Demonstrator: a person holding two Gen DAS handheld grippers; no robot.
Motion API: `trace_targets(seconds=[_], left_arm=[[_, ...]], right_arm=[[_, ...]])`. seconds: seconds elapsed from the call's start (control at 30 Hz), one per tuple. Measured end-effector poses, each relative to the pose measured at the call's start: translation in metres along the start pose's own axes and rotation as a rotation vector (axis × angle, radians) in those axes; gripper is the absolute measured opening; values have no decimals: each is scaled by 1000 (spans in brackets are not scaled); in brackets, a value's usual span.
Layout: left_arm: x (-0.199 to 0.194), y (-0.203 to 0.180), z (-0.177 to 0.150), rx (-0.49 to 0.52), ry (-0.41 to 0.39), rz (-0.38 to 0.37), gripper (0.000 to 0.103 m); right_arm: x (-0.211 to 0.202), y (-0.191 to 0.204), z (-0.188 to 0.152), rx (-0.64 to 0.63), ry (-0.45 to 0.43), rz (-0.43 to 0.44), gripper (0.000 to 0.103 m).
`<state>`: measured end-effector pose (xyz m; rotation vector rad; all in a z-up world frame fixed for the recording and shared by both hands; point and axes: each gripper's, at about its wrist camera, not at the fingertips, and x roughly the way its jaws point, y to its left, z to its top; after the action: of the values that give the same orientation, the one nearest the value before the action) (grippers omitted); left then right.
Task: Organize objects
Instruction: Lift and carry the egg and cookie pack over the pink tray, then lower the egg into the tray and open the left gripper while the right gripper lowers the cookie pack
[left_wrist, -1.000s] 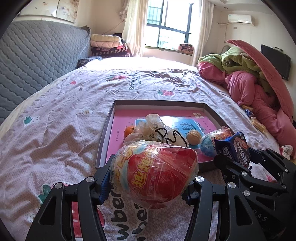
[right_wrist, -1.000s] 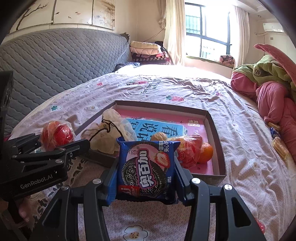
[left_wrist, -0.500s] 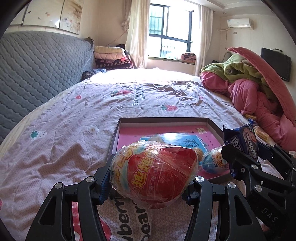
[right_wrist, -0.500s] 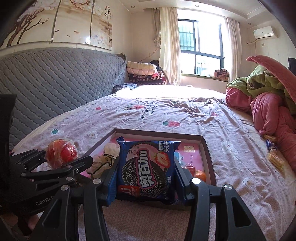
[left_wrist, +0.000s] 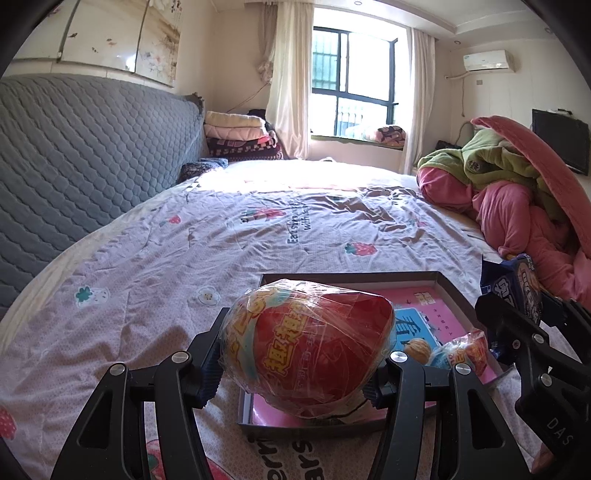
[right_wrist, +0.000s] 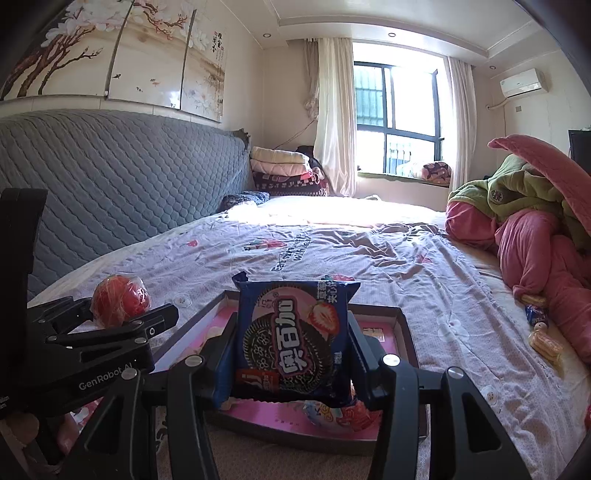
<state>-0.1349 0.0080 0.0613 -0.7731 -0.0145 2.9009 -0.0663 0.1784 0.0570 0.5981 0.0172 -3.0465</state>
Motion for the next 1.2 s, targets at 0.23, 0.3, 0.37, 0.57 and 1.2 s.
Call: trace_targets(seconds=[0.23,0.3,0.37,0.57,1.2], left_arm=[[14,8,8,-17,-3,14,61],[16,12,9,-37,-2,3,61],[19,12,8,-33,-5,8,61],[32,11,1,-11,17,7,61],[68,17,-26,-48,157,-42,61]], right_arm=[[9,2,8,3,-21,-15,51],[12,3,8,0,-20,-17,51],[15,5,8,-8,-19,-18,51],[25,11,6,-30,-10,-13,51],[62,18,-28,-26,143,26,51]])
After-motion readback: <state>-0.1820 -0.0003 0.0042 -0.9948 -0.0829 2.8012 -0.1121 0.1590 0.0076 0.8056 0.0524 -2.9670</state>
